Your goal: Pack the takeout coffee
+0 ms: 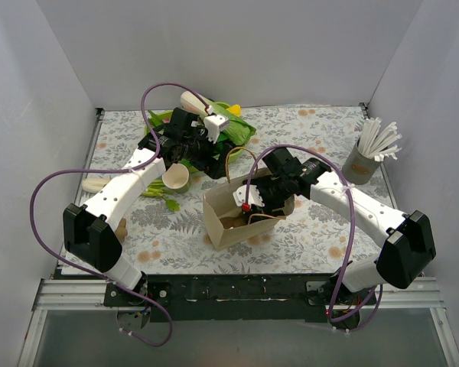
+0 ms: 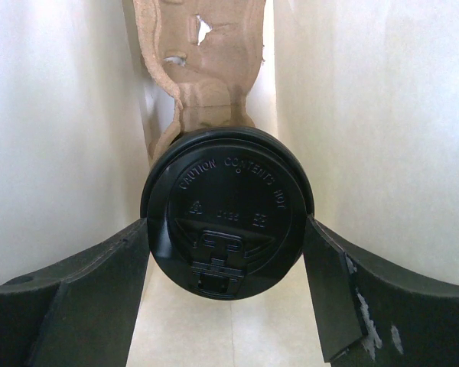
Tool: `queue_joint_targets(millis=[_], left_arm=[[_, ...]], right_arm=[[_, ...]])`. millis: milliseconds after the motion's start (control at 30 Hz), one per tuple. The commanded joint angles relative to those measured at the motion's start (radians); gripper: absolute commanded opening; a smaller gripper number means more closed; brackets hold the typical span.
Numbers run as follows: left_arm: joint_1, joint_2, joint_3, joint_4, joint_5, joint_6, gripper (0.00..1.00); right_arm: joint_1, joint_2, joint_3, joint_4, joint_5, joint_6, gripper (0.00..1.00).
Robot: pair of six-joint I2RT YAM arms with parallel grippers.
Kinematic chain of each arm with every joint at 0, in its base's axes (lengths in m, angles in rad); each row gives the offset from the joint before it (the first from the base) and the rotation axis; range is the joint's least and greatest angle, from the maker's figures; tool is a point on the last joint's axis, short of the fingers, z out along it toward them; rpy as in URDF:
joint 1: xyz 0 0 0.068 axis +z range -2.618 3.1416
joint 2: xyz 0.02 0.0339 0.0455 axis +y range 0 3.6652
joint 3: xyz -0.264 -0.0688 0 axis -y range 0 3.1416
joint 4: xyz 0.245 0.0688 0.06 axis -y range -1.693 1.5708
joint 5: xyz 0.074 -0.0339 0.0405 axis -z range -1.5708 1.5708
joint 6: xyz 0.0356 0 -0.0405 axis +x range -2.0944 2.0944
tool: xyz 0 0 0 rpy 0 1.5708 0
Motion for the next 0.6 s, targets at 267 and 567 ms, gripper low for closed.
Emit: queue_joint_targets(millis=[267,567], left_arm=[[0.006,-0.062,0.026,-0.010,0.029,0.022,0.93],[0.005,-0.060,0.018,-0.005,0.038,0.028,0.93]], right_arm=[[0.003,0.047,0.032,-0.128,0.024,0.031,0.31],[0.003,0.039,0.092,-0.149,0.026,0.049,0.55]])
